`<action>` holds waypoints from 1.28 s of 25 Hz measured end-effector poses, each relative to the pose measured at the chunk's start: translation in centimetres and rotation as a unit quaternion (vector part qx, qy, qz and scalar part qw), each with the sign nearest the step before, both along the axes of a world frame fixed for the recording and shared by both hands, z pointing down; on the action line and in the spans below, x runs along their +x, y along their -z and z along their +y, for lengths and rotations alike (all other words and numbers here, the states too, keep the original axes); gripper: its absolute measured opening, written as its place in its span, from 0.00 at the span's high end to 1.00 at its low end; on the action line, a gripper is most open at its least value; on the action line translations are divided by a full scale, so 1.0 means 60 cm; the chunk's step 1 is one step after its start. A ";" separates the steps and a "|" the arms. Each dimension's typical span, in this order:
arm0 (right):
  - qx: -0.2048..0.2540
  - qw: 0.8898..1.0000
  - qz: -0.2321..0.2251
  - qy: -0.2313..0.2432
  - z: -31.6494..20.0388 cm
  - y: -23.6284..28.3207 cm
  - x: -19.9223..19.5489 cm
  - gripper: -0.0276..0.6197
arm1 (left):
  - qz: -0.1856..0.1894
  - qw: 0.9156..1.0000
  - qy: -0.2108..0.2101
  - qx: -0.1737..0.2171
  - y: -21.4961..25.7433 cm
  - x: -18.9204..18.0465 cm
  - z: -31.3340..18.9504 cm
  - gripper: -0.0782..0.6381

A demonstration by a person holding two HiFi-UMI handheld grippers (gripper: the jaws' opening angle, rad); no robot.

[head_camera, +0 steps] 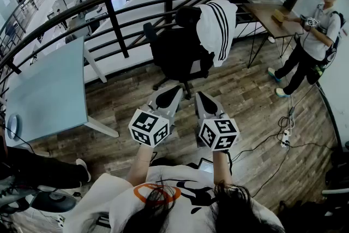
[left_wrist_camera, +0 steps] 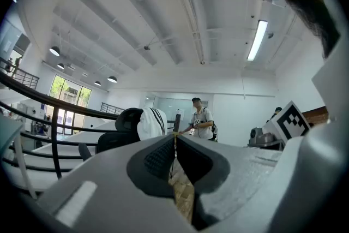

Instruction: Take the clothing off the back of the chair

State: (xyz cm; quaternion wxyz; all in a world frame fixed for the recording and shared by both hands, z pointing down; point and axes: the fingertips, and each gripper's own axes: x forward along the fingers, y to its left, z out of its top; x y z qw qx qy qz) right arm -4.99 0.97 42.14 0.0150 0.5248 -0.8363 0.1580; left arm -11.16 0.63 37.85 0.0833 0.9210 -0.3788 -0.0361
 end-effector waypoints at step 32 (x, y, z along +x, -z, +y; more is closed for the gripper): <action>0.002 1.000 -0.026 -0.014 -0.015 -0.014 -0.076 0.94 | -0.004 1.000 -0.026 -0.015 -0.028 -0.082 -0.004 0.89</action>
